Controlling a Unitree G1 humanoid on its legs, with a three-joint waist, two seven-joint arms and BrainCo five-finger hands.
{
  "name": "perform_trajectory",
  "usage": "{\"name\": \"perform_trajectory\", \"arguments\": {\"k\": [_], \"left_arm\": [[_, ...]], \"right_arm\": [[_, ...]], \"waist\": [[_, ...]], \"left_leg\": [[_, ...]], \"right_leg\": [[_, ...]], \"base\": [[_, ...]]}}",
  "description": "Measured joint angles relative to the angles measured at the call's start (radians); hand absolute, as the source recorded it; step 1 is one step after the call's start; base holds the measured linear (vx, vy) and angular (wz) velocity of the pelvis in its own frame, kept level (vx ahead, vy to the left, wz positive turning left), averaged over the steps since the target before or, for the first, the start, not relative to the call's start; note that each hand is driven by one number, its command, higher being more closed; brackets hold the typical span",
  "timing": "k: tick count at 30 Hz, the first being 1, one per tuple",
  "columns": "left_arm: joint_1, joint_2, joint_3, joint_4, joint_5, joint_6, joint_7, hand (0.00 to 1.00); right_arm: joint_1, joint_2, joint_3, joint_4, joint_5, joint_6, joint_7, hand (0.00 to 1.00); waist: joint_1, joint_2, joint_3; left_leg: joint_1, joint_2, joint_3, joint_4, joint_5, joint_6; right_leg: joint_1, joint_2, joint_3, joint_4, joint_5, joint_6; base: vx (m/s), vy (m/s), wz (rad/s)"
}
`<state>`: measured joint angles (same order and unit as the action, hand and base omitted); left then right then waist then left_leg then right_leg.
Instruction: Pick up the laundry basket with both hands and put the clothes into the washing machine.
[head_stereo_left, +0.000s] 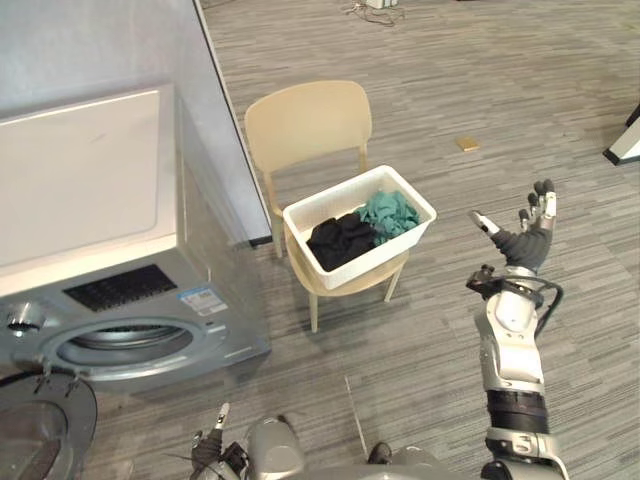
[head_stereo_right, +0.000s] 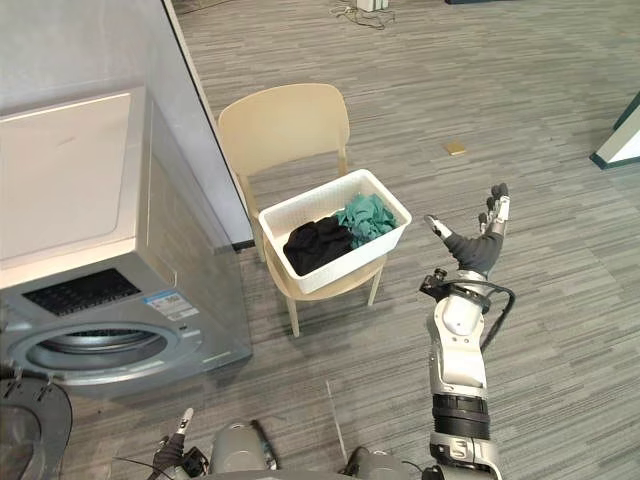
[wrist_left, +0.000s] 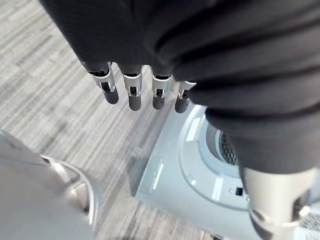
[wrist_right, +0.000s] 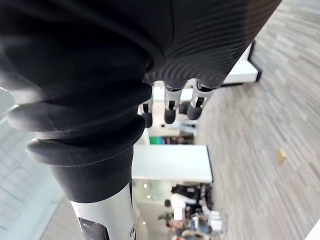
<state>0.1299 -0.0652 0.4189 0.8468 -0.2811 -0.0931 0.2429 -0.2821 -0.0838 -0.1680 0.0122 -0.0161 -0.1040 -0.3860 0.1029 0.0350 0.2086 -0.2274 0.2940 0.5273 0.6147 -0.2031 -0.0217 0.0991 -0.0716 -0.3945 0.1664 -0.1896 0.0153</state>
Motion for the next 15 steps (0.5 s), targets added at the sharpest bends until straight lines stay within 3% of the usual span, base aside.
{"name": "perform_trajectory", "arguments": {"k": [1, 2, 3, 4, 6, 7, 8, 9, 10, 12, 14, 15], "left_arm": [[-0.007, 0.0, -0.013, -0.004, 0.007, 0.0, -0.002, 0.0], [-0.02, 0.004, -0.025, -0.003, 0.015, 0.0, -0.003, 0.0], [-0.029, 0.009, -0.025, -0.003, 0.016, 0.0, -0.003, 0.0], [-0.043, 0.013, -0.025, -0.003, 0.017, 0.0, -0.005, 0.0], [-0.047, 0.014, -0.036, 0.007, 0.018, 0.006, -0.014, 0.0], [-0.047, 0.025, -0.041, 0.014, 0.022, 0.019, -0.024, 0.0], [-0.049, 0.052, -0.064, 0.027, 0.045, 0.032, -0.025, 0.0], [-0.048, 0.063, -0.07, 0.03, 0.061, 0.039, -0.026, 0.0], [-0.048, 0.074, -0.073, 0.029, 0.081, 0.043, -0.021, 0.0], [-0.065, 0.105, -0.084, 0.029, 0.088, 0.044, -0.017, 0.0], [-0.1, 0.113, -0.103, 0.028, 0.088, 0.04, -0.018, 0.0], [-0.13, 0.116, -0.116, 0.028, 0.096, 0.038, -0.02, 0.0]], "right_arm": [[-0.066, -0.003, 0.038, 0.04, -0.007, 0.0, 0.0, 0.0], [-0.113, -0.001, 0.075, 0.068, -0.013, 0.0, 0.001, 0.0], [-0.119, 0.007, 0.094, 0.07, -0.015, 0.002, 0.001, 0.0], [-0.122, 0.015, 0.12, 0.069, -0.025, 0.002, 0.015, 0.0], [-0.121, 0.034, 0.171, 0.069, -0.04, 0.005, 0.044, 0.0], [-0.119, 0.05, 0.199, 0.066, -0.057, 0.005, 0.065, 0.0], [-0.11, 0.059, 0.222, 0.054, -0.074, 0.005, 0.085, 0.0], [-0.106, 0.06, 0.234, 0.047, -0.077, 0.005, 0.095, 0.0], [-0.103, 0.058, 0.256, 0.039, -0.087, 0.003, 0.114, 0.0], [-0.1, 0.047, 0.279, 0.039, -0.105, 0.0, 0.147, 0.0], [-0.098, 0.017, 0.286, 0.039, -0.114, 0.0, 0.166, 0.0], [-0.079, -0.014, 0.287, 0.041, -0.126, 0.006, 0.186, 0.0]], "waist": [[0.012, 0.002, -0.002], [0.031, 0.0, -0.003], [0.041, -0.014, -0.004], [0.045, -0.029, -0.005], [0.048, -0.031, -0.003], [0.045, -0.032, -0.002], [0.043, -0.041, -0.005], [0.04, -0.044, -0.007], [0.03, -0.051, -0.011], [0.012, -0.081, -0.028], [0.009, -0.079, -0.027], [0.01, -0.077, -0.026]], "left_leg": [[-0.023, -0.04, -0.022, -0.068, 0.002, 0.001], [0.003, -0.064, -0.031, -0.124, -0.014, 0.067], [0.007, -0.072, -0.033, -0.124, -0.014, 0.067], [0.023, -0.09, -0.05, -0.109, -0.03, 0.093], [0.067, -0.093, -0.063, -0.1, -0.049, 0.117], [0.111, -0.09, -0.071, -0.115, -0.062, 0.109], [0.151, -0.092, -0.074, -0.136, -0.065, 0.107], [0.169, -0.095, -0.079, -0.152, -0.065, 0.107], [0.201, -0.11, -0.093, -0.188, -0.064, 0.106], [0.209, -0.137, -0.15, -0.232, -0.057, 0.094], [0.185, -0.14, -0.213, -0.232, -0.064, 0.077], [0.162, -0.142, -0.276, -0.232, -0.057, 0.064]], "right_leg": [[0.011, 0.004, 0.017, -0.023, 0.011, 0.019], [0.027, 0.013, 0.044, -0.044, 0.019, 0.032], [0.042, 0.013, 0.044, -0.064, 0.027, 0.041], [0.07, -0.002, 0.036, -0.064, 0.033, 0.05], [0.074, -0.021, 0.034, 0.058, 0.024, 0.064], [0.028, -0.044, 0.044, 0.226, 0.023, 0.08], [-0.023, -0.078, 0.059, 0.41, 0.012, 0.127], [-0.049, -0.093, 0.056, 0.478, 0.0, 0.134], [-0.09, -0.13, 0.033, 0.553, -0.017, 0.107], [-0.136, -0.177, 0.009, 0.498, -0.042, 0.057], [-0.17, -0.181, 0.035, 0.405, -0.045, 0.049], [-0.199, -0.174, 0.115, 0.315, -0.043, 0.047]], "base": [[0.29, 0.203, -0.54], [0.26, 0.166, -0.37], [0.27, 0.171, -0.02], [0.29, 0.185, 0.42], [0.3, 0.251, 0.38], [0.23, 0.202, 0.29], [0.22, 0.155, 0.3], [0.19, 0.052, 0.38], [0.19, -0.016, 0.43], [0.19, -0.055, 0.67], [0.13, -0.131, 0.91], [0.15, -0.203, 1.11]]}}
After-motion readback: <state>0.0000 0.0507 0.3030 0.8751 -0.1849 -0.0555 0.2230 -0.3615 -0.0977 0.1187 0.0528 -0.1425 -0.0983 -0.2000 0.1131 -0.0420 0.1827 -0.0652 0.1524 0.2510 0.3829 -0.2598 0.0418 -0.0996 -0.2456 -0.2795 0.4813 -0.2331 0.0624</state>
